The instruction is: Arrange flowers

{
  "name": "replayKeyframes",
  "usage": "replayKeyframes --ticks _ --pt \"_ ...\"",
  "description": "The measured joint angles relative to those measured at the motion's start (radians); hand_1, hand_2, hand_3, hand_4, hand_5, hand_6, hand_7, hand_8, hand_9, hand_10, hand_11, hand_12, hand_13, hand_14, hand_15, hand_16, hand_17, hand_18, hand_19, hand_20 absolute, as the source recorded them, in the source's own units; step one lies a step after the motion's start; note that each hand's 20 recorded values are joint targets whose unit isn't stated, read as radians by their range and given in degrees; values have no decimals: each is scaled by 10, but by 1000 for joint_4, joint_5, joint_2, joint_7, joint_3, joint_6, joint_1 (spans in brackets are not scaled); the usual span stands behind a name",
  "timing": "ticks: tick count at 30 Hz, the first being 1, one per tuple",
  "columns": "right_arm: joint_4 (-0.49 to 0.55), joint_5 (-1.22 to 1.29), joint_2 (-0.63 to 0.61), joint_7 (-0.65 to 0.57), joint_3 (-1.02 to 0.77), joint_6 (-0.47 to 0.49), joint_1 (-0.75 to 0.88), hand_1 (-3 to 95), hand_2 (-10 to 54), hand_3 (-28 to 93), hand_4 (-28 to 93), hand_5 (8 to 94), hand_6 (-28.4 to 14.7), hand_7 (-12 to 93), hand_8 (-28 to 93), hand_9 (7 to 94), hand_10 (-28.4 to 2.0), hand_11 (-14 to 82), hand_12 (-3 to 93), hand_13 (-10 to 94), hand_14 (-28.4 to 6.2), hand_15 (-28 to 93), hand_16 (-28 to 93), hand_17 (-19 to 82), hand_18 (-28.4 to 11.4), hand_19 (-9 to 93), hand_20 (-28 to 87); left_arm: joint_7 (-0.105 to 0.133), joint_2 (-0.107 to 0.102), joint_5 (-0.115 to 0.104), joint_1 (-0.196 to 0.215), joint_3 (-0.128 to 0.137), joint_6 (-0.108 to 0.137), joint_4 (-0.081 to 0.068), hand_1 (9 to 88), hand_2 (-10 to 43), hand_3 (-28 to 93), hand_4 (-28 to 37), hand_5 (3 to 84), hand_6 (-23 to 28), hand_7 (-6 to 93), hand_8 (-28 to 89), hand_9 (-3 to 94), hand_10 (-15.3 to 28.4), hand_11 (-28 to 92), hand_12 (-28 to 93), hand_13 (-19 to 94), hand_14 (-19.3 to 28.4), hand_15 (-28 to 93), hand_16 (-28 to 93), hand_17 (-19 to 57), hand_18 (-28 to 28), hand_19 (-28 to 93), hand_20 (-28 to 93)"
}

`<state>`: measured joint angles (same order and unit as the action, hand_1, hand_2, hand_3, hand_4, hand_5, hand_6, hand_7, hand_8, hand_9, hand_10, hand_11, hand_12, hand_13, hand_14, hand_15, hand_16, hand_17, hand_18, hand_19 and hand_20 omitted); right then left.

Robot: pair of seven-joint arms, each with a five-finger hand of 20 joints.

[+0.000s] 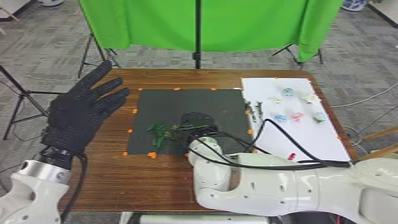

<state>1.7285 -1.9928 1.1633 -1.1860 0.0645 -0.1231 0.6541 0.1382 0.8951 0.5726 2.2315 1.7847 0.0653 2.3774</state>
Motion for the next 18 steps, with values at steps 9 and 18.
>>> replayKeyframes --ticks 9,18 --pt "-10 -2 7 -2 3 -39 -10 369 26 712 -268 937 10 242 -127 937 -105 477 129 891 -93 622 190 451 -260 932 371 -1 0 0 -3 -8 0 -2 231 66 753 -247 257 49 152 -107 221 173 188 126 143 226 284 -5 -187 230 384 87" --pt "27 -48 -16 15 56 -254 -37 304 64 716 -246 857 -4 153 -117 937 -103 452 143 871 -104 634 198 426 -269 932 373 -10 7 0 9 4 1 0 230 67 755 -247 256 49 153 -107 222 173 188 126 143 226 286 -6 -187 231 386 87"
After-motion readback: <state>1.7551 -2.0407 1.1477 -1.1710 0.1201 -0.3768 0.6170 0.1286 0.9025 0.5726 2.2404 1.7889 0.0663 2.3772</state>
